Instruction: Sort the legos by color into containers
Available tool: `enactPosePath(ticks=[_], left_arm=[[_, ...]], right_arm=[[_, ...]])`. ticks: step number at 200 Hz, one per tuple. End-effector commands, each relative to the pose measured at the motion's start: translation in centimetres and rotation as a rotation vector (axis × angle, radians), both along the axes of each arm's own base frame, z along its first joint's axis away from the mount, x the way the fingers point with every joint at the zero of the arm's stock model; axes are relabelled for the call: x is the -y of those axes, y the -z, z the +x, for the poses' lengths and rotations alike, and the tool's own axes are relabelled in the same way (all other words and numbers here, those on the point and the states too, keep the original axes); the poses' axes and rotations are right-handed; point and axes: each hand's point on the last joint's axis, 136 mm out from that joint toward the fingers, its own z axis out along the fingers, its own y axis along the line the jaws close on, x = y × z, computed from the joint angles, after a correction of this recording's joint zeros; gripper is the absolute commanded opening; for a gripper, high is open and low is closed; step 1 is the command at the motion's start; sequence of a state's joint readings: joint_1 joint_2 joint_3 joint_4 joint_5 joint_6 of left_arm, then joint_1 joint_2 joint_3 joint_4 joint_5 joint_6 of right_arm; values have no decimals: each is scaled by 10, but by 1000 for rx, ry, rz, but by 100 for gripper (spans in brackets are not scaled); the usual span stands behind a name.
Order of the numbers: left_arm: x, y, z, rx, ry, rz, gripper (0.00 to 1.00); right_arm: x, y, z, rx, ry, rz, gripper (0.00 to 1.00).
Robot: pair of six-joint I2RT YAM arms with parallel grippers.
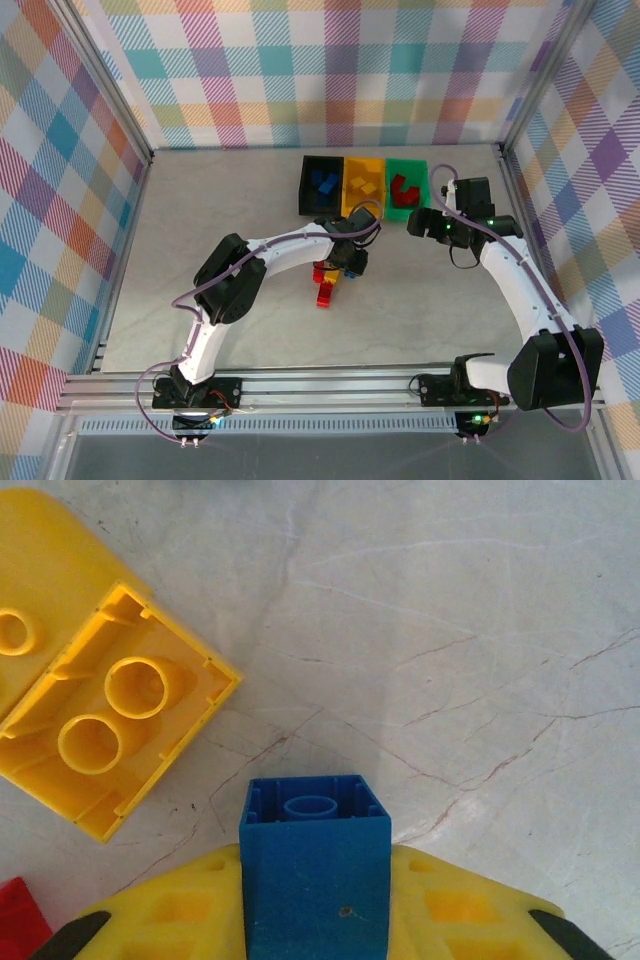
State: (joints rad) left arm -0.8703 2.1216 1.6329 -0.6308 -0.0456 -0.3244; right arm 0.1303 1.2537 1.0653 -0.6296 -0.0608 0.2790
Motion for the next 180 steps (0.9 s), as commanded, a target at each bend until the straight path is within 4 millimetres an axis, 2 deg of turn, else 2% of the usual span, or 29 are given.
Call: enactPosePath(ticks=[1, 18, 35, 62, 78, 120, 144, 180], left_arm=[[5, -28, -2, 28, 17, -21, 24], [5, -56, 3, 69, 26, -40, 24], [0, -88, 20, 119, 14, -53, 24], [-18, -127, 61, 206, -38, -61, 23], [-31, -139, 89, 246, -81, -71, 23], [-58, -147, 161, 343, -181, -126, 22], [-69, -140, 195, 387, -228, -157, 22], [-74, -122, 232, 416, -258, -191, 22]], right_arm=[[1, -2, -4, 2, -2, -9, 87], [0, -1, -4, -1, -3, -7, 86], [0, 1, -3, -2, -4, -3, 87], [-3, 6, -2, -1, -4, 14, 86], [-8, 8, -1, 0, -14, 41, 86], [-24, 18, -3, -18, -47, 65, 85], [-38, 27, -4, -38, -71, 64, 84], [-63, 47, -2, -64, -69, 53, 83]])
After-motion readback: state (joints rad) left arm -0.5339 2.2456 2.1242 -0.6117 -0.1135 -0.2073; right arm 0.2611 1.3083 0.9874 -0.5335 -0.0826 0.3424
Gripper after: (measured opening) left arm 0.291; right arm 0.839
